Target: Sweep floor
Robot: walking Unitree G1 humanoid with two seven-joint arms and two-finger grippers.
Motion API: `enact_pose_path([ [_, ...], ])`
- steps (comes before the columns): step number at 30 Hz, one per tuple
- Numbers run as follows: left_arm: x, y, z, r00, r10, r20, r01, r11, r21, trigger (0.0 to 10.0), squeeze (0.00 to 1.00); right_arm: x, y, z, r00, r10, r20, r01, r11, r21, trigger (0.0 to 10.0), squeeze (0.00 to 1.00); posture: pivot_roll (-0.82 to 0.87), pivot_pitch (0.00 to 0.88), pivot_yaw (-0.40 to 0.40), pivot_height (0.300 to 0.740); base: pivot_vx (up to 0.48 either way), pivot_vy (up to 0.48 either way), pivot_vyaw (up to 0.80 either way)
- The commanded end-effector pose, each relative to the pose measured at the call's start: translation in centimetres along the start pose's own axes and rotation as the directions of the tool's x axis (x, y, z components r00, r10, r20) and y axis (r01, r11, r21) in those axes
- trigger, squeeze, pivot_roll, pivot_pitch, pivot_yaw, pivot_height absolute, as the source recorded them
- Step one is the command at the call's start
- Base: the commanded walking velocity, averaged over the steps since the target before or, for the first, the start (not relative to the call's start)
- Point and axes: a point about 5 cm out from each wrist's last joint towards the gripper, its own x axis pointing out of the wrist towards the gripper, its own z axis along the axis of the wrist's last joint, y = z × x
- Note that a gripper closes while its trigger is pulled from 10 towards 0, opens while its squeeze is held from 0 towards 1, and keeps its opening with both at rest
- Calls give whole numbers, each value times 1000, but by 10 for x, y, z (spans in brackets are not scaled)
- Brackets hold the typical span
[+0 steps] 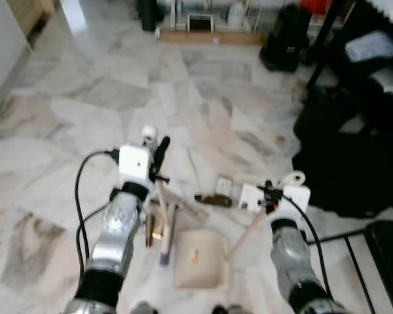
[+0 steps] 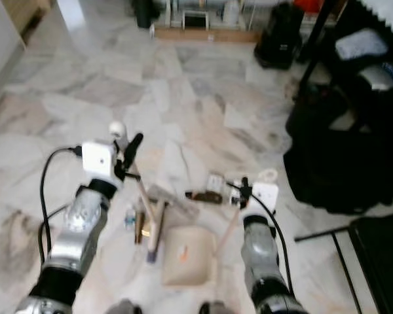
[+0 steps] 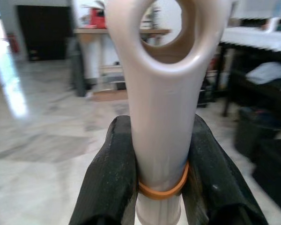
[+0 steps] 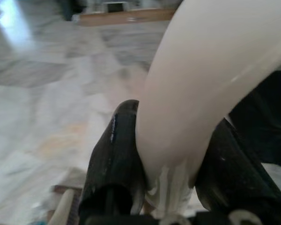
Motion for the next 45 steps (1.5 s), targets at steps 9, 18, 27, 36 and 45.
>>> enact_pose_path([
  [9,7,-7,18,996,-18,84,18,1000,10,10000,0,-3,-3,-7,999,-10,-34,10,1000,10,10000,0,30,169,-22,740,0,0,0],
  [18,5,-12,18,996,-19,85,19,1000,-6,10000,0,-3,-4,-7,999,-10,-40,10,1000,-1,10000,0,32,170,-27,740,0,0,0],
  [27,2,-9,14,998,-5,64,5,1000,1,10000,0,-3,-4,-8,999,-11,-41,10,1000,-15,10000,0,31,169,-28,740,0,0,0],
  [36,1,-6,12,998,14,61,-15,1000,22,10000,0,-3,-3,-8,999,-5,-43,5,1000,-20,10000,0,30,168,-29,740,102,0,0],
  [45,1,-6,12,998,17,59,-19,999,28,10000,0,-4,-1,-9,999,6,-48,-7,999,-34,10000,0,31,167,-30,740,333,0,0],
])
